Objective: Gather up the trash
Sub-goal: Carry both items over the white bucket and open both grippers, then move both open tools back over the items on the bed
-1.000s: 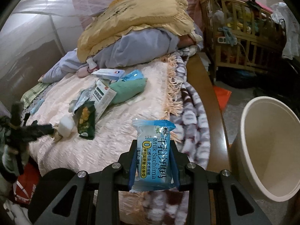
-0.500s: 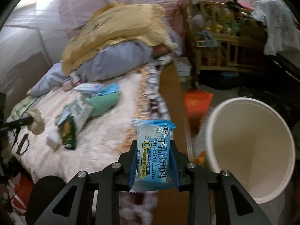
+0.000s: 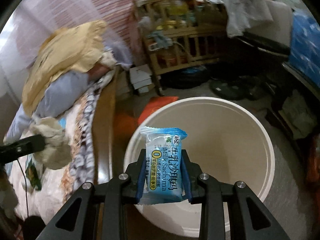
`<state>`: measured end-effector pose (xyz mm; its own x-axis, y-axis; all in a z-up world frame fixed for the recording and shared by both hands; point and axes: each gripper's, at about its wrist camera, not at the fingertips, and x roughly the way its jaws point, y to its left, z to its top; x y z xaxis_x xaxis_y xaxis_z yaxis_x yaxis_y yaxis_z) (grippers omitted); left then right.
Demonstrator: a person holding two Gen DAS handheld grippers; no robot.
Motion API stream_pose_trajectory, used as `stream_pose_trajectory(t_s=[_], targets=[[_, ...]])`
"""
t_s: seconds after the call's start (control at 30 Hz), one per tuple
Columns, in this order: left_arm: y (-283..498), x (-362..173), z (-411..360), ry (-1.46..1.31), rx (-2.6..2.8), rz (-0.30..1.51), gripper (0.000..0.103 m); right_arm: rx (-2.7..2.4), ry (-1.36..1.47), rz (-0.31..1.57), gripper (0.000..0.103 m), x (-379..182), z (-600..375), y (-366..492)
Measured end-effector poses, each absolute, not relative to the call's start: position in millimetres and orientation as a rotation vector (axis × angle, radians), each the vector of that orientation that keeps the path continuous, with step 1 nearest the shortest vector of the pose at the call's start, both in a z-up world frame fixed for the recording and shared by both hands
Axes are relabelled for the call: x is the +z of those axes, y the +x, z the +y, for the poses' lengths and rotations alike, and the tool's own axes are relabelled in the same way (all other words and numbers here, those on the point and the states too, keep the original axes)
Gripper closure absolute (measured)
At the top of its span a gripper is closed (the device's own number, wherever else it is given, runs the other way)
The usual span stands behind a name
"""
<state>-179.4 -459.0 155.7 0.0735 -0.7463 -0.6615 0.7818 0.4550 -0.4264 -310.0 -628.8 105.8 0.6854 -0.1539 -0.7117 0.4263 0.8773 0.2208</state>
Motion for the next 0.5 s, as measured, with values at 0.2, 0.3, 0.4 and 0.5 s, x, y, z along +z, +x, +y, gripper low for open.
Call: stream_pose_trajectory(t_s=[0.2,0.3,0.4,0.5], targets=[[-174,127,-507,0.038,-1.153,1.022,0.053,-0.378,0.521,0.703,0.058,98,-659,-322],[-174,122,-506,0.028,-1.135,1.040,0.053,-0.378,0.549,0.701,0.041,95,-663,-323],[-177,124,-495,0.063,-1.099,1.024,0.053,-0.354,0.541,0.705,0.040,95,-659,-325],[-183,132,-476,0.101,-1.045,0.985,0.053,-0.328,0.522,0.695,0.040,99,-649,-325]])
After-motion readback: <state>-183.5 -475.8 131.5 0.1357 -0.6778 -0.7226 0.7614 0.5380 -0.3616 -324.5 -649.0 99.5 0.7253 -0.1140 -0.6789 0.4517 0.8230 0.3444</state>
